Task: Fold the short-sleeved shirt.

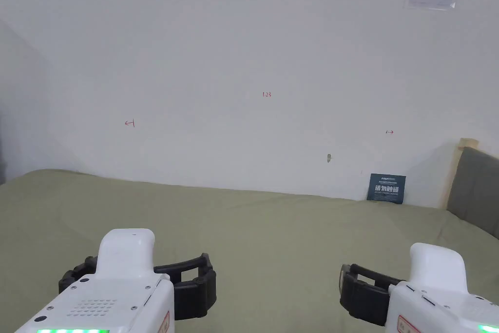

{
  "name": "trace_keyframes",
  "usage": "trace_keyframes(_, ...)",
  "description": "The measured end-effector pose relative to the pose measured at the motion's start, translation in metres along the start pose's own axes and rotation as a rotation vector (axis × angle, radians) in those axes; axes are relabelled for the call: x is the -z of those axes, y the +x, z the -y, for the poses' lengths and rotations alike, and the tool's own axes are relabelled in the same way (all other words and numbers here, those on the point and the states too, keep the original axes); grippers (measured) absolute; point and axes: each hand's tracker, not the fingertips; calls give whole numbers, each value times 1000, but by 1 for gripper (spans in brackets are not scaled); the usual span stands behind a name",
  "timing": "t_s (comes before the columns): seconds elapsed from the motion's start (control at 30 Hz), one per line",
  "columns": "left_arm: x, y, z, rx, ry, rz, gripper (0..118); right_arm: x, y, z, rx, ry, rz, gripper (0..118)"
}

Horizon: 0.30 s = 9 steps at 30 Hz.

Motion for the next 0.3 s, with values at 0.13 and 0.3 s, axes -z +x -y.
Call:
trace_keyframes(0.13,-1,0,0,8,0,-1,118,5,10,2,91,-7,-14,110)
trace_keyframes(0.3,0,-1,0,17,-10,1,118,5,4,4,52,-4,-24,110)
